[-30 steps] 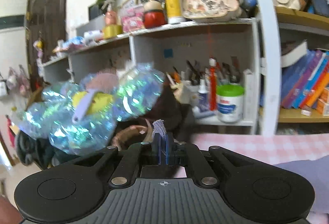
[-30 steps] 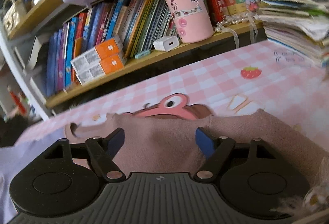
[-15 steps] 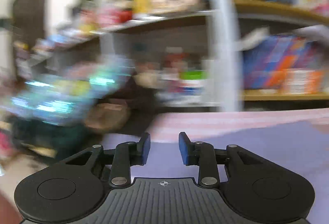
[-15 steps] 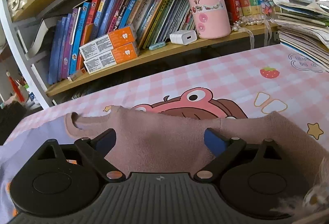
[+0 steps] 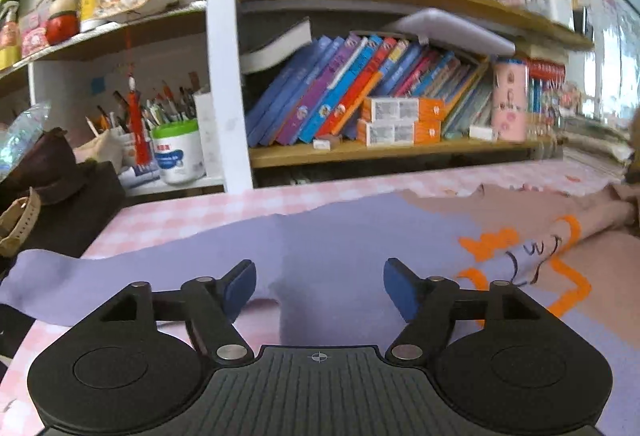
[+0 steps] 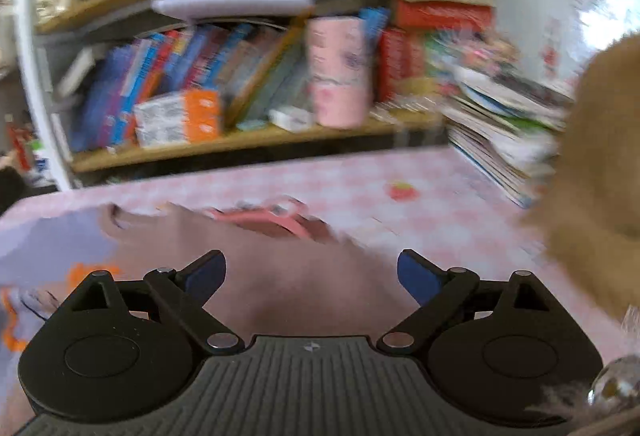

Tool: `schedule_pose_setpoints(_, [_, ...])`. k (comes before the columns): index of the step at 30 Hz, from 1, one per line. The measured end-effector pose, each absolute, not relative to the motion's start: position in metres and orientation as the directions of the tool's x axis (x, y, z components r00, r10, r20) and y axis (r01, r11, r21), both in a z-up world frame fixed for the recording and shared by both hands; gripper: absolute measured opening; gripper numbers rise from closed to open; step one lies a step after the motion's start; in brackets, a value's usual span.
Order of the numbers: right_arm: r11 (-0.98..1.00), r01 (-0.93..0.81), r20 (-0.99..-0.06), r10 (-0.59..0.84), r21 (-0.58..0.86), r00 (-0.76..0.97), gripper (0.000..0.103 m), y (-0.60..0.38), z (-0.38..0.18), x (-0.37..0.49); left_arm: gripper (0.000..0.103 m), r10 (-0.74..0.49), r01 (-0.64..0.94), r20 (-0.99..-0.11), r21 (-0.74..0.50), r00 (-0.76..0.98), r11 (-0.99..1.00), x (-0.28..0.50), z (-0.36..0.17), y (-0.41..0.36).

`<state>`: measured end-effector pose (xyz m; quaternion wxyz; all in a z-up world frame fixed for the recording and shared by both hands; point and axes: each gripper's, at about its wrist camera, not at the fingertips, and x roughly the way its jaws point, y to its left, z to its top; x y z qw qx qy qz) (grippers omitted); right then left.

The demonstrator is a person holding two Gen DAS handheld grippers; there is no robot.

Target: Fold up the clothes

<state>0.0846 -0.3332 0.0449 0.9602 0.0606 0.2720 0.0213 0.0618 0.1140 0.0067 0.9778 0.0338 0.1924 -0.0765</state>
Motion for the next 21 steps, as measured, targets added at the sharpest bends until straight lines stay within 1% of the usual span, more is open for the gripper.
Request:
schedule_pose_setpoints(3, [0.981,0.048,-0.557,0.067,0.189,0.828,0.093,-0.347,0.043,0.064,0.080,-0.137,0.146,-0.363,-0.002,0.922,0.989,0.057,0.009,0.124])
schedule_pose_setpoints(7, [0.973,0.029,-0.557,0.107,0.228,0.824,0.093,-0.337,0.048,0.040,0.080,-0.135,0.135,-0.371,-0.027,0.919,0.990,0.057,0.009,0.128])
schedule_pose_setpoints(9, [0.977,-0.012,-0.563,0.131,0.211,0.816,0.093,-0.320,0.051,0.035,0.080,-0.137,0.139,-0.372,-0.023,0.918,0.990,0.056,0.009,0.127])
schedule_pose_setpoints(10, [0.982,-0.032,-0.580,0.136,0.186,0.803,0.092,-0.309,0.050,0.036,0.080,-0.141,0.144,-0.373,-0.019,0.917,0.989,0.056,0.009,0.125])
schedule_pose_setpoints(11, [0.987,-0.047,-0.601,0.130,0.152,0.789,0.089,-0.297,0.048,0.038,0.080,-0.149,0.156,-0.375,-0.013,0.915,0.988,0.056,0.009,0.124])
schedule_pose_setpoints(12, [0.988,-0.049,-0.612,0.131,0.149,0.780,0.087,-0.289,0.045,0.040,0.080,-0.160,0.170,-0.379,-0.007,0.912,0.985,0.055,0.008,0.122])
schedule_pose_setpoints(13, [0.986,-0.049,-0.621,0.139,0.160,0.771,0.079,-0.283,0.041,0.040,0.080,-0.172,0.187,-0.384,0.000,0.907,0.982,0.054,0.007,0.120])
schedule_pose_setpoints(14, [0.984,-0.049,-0.629,0.148,0.171,0.763,0.068,-0.278,0.038,0.040,0.080,-0.184,0.204,-0.391,0.010,0.902,0.979,0.053,0.006,0.117])
schedule_pose_setpoints(15, [0.979,-0.047,-0.627,0.163,0.197,0.762,0.065,-0.277,0.036,0.041,0.080,-0.190,0.215,-0.394,0.020,0.899,0.976,0.052,0.006,0.115])
schedule_pose_setpoints(17, [0.968,-0.040,-0.620,0.191,0.249,0.761,0.050,-0.275,0.031,0.041,0.080,-0.192,0.222,-0.393,0.032,0.899,0.974,0.051,0.006,0.113])
schedule_pose_setpoints(18, [0.961,-0.024,-0.617,0.196,0.277,0.762,0.047,-0.280,0.030,0.043,0.080,-0.193,0.222,-0.396,0.028,0.898,0.975,0.051,0.005,0.114])
schedule_pose_setpoints(19, [0.953,-0.007,-0.613,0.201,0.304,0.764,0.041,-0.284,0.029,0.044,0.080,-0.193,0.216,-0.403,0.011,0.895,0.976,0.053,0.005,0.117])
schedule_pose_setpoints(20, [0.944,0.009,-0.609,0.206,0.330,0.766,0.030,-0.289,0.028,0.045,0.079,-0.194,0.210,-0.409,-0.007,0.892,0.978,0.055,0.005,0.120])
schedule_pose_setpoints(21, [0.940,0.016,-0.607,0.207,0.341,0.767,0.022,-0.294,0.028,0.046,0.079,-0.196,0.203,-0.416,-0.027,0.888,0.979,0.057,0.004,0.124])
